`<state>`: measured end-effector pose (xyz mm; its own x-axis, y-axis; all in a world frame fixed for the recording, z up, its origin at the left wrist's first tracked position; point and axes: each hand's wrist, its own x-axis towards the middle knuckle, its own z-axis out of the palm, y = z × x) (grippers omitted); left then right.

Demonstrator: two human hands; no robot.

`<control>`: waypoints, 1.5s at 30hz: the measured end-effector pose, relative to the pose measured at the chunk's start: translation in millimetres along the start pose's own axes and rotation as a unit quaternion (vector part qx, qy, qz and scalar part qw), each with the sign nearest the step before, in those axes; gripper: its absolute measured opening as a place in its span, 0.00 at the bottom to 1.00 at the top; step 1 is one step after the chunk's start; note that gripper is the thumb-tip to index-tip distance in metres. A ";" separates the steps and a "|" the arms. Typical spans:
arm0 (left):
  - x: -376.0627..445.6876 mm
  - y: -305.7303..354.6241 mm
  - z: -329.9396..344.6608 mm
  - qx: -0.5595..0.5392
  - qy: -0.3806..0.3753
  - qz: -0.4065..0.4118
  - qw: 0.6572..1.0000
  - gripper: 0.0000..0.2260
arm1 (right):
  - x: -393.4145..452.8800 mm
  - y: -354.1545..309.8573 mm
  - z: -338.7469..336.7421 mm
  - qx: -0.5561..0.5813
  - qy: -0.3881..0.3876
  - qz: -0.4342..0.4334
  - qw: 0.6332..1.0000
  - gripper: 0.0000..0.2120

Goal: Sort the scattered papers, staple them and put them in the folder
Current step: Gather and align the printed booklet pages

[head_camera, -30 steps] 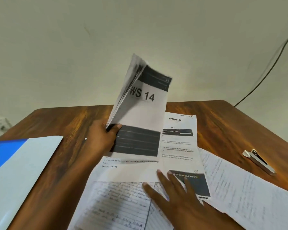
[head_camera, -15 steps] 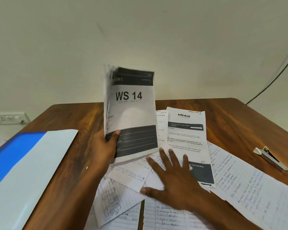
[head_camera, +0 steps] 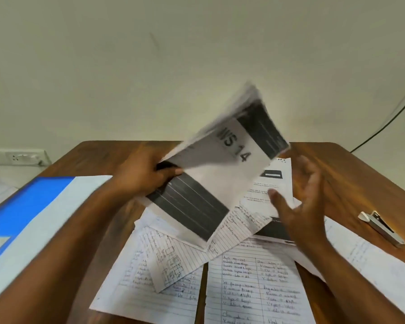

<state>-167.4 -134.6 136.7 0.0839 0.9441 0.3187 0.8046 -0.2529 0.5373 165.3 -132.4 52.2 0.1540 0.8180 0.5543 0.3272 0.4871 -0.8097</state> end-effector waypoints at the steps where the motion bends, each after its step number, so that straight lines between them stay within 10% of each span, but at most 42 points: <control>1: 4.9 9.3 -9.1 0.048 -0.043 0.045 0.997 0.22 | 12.1 -9.7 -10.4 -0.012 0.026 -0.029 0.999 0.45; 5: 20.7 47.5 -15.1 0.066 -0.194 0.080 0.976 0.06 | 51.7 -46.3 -40.6 -0.024 -0.048 0.016 0.998 0.27; 9: 26.7 49.6 -23.5 0.017 -0.207 0.079 0.975 0.10 | 50.0 -34.3 -48.3 0.051 -0.141 0.153 0.977 0.19; 16: -19.9 -2.3 41.3 -0.438 0.076 -0.107 0.889 0.28 | 29.4 -2.3 -39.0 0.231 -0.031 0.172 0.957 0.21; 31: -55.1 -4.0 107.7 -0.332 0.084 -0.221 0.913 0.22 | 12.0 50.8 3.8 0.058 -0.098 0.213 0.970 0.11; 45: -63.4 -26.7 91.4 -0.476 0.001 -0.318 0.820 0.19 | 5.5 45.6 -40.3 0.124 -0.171 0.387 0.897 0.12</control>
<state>-140.5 -168.4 30.7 -0.1760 0.9486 -0.2628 -0.1395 0.2403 0.9606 218.6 -118.0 26.0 -0.0639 0.9660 -0.2503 0.0214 -0.2495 -0.9681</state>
